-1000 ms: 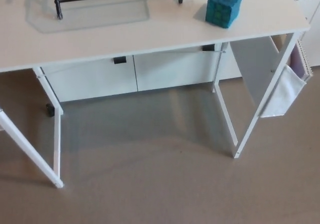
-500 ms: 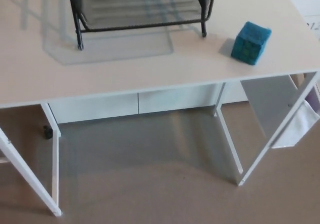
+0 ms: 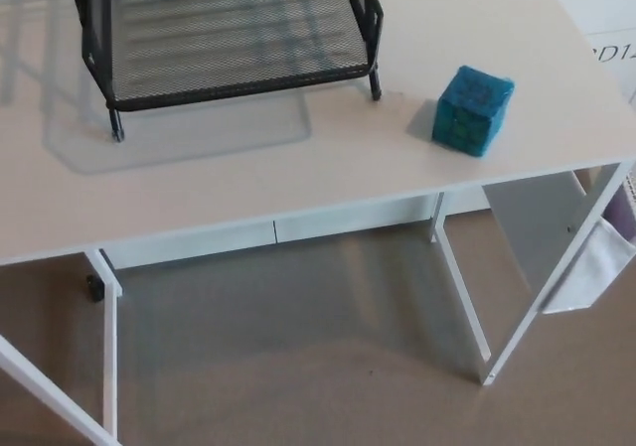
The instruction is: The robot walks towards a desk on which a file tray is kept in the middle and a cube is kept to its right. The robot lifts the cube using its right hand and places it on the file tray.
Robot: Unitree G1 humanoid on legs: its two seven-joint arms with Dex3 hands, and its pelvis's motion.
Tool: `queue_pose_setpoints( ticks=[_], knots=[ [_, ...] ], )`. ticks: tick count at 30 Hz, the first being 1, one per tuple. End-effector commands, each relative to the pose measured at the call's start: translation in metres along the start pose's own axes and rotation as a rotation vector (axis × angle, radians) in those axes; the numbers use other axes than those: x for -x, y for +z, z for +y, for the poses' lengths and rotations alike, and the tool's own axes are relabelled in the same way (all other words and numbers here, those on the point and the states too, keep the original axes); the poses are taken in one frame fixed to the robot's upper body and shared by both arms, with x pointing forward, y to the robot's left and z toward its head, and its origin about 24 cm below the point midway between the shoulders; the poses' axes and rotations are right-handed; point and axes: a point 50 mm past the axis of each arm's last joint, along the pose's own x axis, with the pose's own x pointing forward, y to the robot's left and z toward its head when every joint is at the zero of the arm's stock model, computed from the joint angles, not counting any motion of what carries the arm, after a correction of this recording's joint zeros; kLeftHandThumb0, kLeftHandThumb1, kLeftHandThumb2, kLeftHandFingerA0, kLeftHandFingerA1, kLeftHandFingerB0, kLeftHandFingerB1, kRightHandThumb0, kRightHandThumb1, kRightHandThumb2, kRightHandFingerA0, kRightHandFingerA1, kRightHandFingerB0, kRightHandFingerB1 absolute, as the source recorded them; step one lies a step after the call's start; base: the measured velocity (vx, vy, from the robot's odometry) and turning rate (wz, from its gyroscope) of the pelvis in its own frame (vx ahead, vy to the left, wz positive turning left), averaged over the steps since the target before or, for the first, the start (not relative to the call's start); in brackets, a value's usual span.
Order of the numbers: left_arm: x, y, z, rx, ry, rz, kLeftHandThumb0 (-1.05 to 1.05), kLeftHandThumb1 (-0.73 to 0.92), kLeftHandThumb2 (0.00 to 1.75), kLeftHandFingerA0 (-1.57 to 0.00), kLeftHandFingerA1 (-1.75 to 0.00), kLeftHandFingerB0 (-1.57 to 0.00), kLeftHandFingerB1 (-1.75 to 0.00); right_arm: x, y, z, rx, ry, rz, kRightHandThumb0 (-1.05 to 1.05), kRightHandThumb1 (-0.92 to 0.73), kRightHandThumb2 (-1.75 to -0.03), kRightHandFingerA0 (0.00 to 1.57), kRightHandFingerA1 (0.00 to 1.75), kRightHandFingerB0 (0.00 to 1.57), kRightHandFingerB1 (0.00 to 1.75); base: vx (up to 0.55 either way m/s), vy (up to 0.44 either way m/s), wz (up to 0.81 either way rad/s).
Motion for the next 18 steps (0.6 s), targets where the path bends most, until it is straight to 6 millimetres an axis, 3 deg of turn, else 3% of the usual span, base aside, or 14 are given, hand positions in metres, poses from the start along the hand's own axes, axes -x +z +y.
queue_pose_setpoints(
  ticks=[1, 2, 3, 4, 5, 6, 8, 9, 12, 13, 14, 15, 16, 18],
  knots=[
    [0.0021, -0.0019, 0.0049, 0.003, 0.015, 0.029, -0.97, 0.58, 1.17, -0.23, -0.75, -0.10, -0.64, 0.0002, -0.0002, 0.0009, -0.068, 0.022, -0.014, -0.86, -0.63, -0.71, 0.01, 0.33, 0.02, 0.26, 0.04, 0.187, -0.11],
    [0.0016, -0.0017, 0.0055, -0.013, 0.021, 0.029, -0.99, 0.59, 1.18, -0.26, -0.76, -0.12, -0.65, 0.0001, -0.0005, 0.0009, -0.069, 0.042, -0.004, -0.91, -0.62, -0.99, 0.07, 0.18, 0.07, 0.22, -0.05, 0.206, -0.07],
    [0.0021, -0.0013, 0.0060, -0.016, 0.018, 0.024, -1.01, 0.60, 1.18, -0.24, -0.76, -0.10, -0.65, -0.0005, -0.0003, 0.0010, 0.003, 0.009, 0.015, -0.88, -0.77, -0.64, 0.05, 0.40, 0.02, 0.30, 0.05, 0.434, -0.16],
    [0.0022, -0.0013, 0.0063, 0.001, 0.016, 0.024, -1.01, 0.59, 1.17, -0.23, -0.76, -0.10, -0.65, -0.0003, -0.0001, 0.0001, 0.000, 0.016, 0.012, -0.86, -0.60, -1.02, 0.09, 0.35, 0.00, 0.29, 0.04, 0.413, -0.09],
    [0.0023, -0.0013, 0.0064, 0.003, 0.016, 0.024, -1.01, 0.59, 1.17, -0.23, -0.76, -0.10, -0.65, -0.0003, -0.0001, 0.0000, 0.000, 0.017, 0.011, -0.86, -0.60, -1.02, 0.09, 0.35, 0.00, 0.29, 0.05, 0.398, 0.00],
    [0.0014, -0.0025, 0.0066, 0.032, 0.011, 0.030, -0.99, 0.58, 1.18, -0.15, -0.73, -0.12, -0.61, -0.0006, 0.0006, -0.0013, 0.030, 0.018, 0.028, -0.88, -0.78, -0.64, 0.05, 0.44, 0.00, 0.29, 0.09, 0.127, 0.08],
    [0.0020, -0.0014, 0.0067, 0.006, 0.009, 0.023, -1.00, 0.60, 1.19, -0.17, -0.73, -0.12, -0.63, 0.0007, 0.0005, -0.0029, 0.006, 0.028, -0.002, -0.85, -0.77, -0.64, 0.07, 0.40, 0.01, 0.27, 0.10, 0.060, 0.03],
    [0.0021, -0.0019, 0.0065, -0.003, 0.011, 0.023, -1.01, 0.61, 1.20, -0.22, -0.77, -0.13, -0.63, 0.0005, 0.0006, -0.0032, 0.024, 0.030, 0.009, -0.88, -0.62, -1.01, 0.07, 0.45, 0.00, 0.27, 0.10, 0.022, 0.02],
    [0.0021, -0.0018, 0.0064, -0.032, 0.018, 0.027, -1.04, 0.63, 1.21, -0.27, -0.79, -0.11, -0.66, 0.0006, 0.0008, -0.0014, -0.065, 0.042, -0.016, -0.87, -0.73, -0.62, 0.04, 0.42, 0.01, 0.29, 0.05, -0.002, 0.07],
    [0.0022, -0.0018, 0.0066, -0.024, 0.021, 0.029, -1.04, 0.62, 1.20, -0.26, -0.79, -0.11, -0.65, 0.0005, 0.0012, -0.0013, 0.093, 0.044, -0.005, -0.97, -0.69, -1.07, 0.09, 0.38, 0.00, 0.15, 0.06, -0.021, 0.10],
    [0.0021, -0.0006, 0.0068, -0.018, 0.025, 0.026, -1.04, 0.61, 1.20, -0.27, -0.79, -0.12, -0.65, -0.0001, 0.0018, -0.0002, 0.025, 0.037, -0.002, -0.89, -0.78, -0.64, 0.09, 0.45, 0.00, 0.24, 0.00, 0.000, 0.00],
    [0.0025, 0.0002, 0.0066, -0.022, 0.029, 0.025, -1.04, 0.61, 1.21, -0.29, -0.80, -0.11, -0.66, 0.0000, 0.0016, -0.0005, 0.034, 0.029, -0.003, -0.87, -0.61, -1.02, 0.11, 0.50, 0.00, 0.26, 0.07, -0.008, 0.16],
    [0.0022, 0.0002, 0.0065, -0.026, 0.029, 0.027, -1.04, 0.60, 1.19, -0.29, -0.80, -0.13, -0.67, 0.0003, 0.0017, -0.0007, 0.024, 0.026, -0.013, -0.87, -0.78, -0.64, 0.10, 0.49, 0.00, 0.29, 0.06, -0.018, 0.13],
    [0.0014, -0.0020, 0.0060, 0.008, 0.026, 0.024, -0.99, 0.58, 1.17, -0.19, -0.75, -0.13, -0.64, 0.0000, 0.0029, -0.0009, -0.012, 0.012, -0.011, -0.86, -0.76, -0.63, 0.05, 0.45, 0.01, 0.33, 0.05, -0.021, 0.52]
  ],
)
